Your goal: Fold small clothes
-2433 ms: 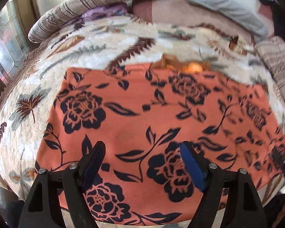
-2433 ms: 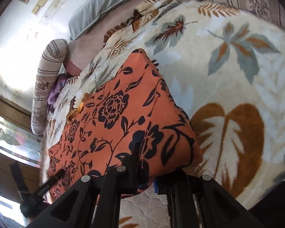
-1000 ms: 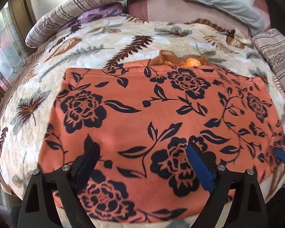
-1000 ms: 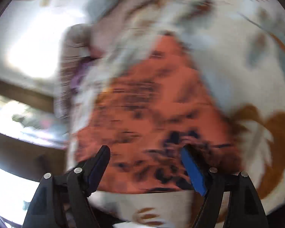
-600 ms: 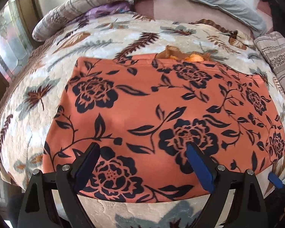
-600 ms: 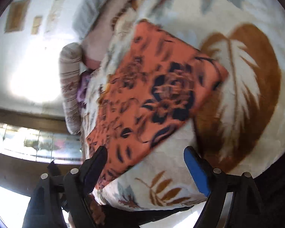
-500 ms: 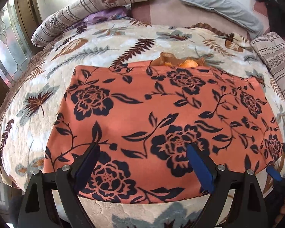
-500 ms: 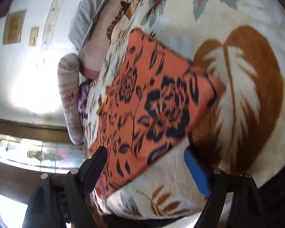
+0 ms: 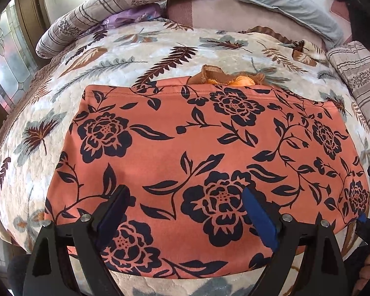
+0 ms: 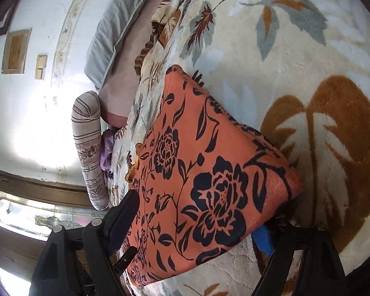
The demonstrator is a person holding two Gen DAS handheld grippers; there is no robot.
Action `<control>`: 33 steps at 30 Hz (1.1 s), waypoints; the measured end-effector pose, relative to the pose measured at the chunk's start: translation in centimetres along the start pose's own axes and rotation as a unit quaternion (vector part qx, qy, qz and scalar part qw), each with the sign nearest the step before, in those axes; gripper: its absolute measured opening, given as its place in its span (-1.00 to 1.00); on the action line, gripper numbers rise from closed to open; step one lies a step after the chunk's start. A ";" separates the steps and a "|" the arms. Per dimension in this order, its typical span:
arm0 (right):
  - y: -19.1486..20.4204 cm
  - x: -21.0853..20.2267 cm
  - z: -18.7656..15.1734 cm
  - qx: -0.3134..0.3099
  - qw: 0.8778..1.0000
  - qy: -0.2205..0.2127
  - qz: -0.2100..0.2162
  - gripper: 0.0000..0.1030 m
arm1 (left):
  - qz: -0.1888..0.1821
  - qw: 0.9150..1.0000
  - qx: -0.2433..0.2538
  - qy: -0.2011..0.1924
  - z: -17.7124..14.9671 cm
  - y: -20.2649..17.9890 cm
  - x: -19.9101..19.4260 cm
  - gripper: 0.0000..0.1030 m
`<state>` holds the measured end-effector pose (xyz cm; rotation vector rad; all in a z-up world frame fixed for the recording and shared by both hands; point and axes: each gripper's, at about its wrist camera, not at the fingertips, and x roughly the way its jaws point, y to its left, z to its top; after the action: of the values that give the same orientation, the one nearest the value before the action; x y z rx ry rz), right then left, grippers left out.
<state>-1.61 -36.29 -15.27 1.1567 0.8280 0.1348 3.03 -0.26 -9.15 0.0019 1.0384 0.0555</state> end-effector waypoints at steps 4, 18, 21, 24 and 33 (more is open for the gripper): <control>0.5 0.3 0.0 -0.027 0.999 -0.007 -0.018 0.54 | 0.004 1.000 0.004 0.002 0.3 -0.4 0.7 0.80; 1.3 0.7 0.3 -0.064 0.997 -0.001 -0.048 0.29 | 0.020 0.999 0.014 0.022 -0.1 -0.9 2.9 0.83; 0.8 0.7 0.3 -0.056 0.998 -0.001 -0.042 0.30 | 0.017 0.999 0.013 0.024 0.0 -0.8 2.9 0.83; 0.9 0.7 0.5 -0.057 0.997 0.000 -0.044 0.30 | 0.017 0.999 0.013 0.025 0.1 -0.8 2.8 0.83; 0.5 0.8 0.9 -0.059 0.997 0.005 -0.054 -0.24 | 0.021 0.999 0.017 0.027 -0.2 -1.2 3.4 0.87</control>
<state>-0.35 -36.34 -15.17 0.9986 0.8780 0.0981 4.59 -1.26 -12.20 0.0538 1.0925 0.0773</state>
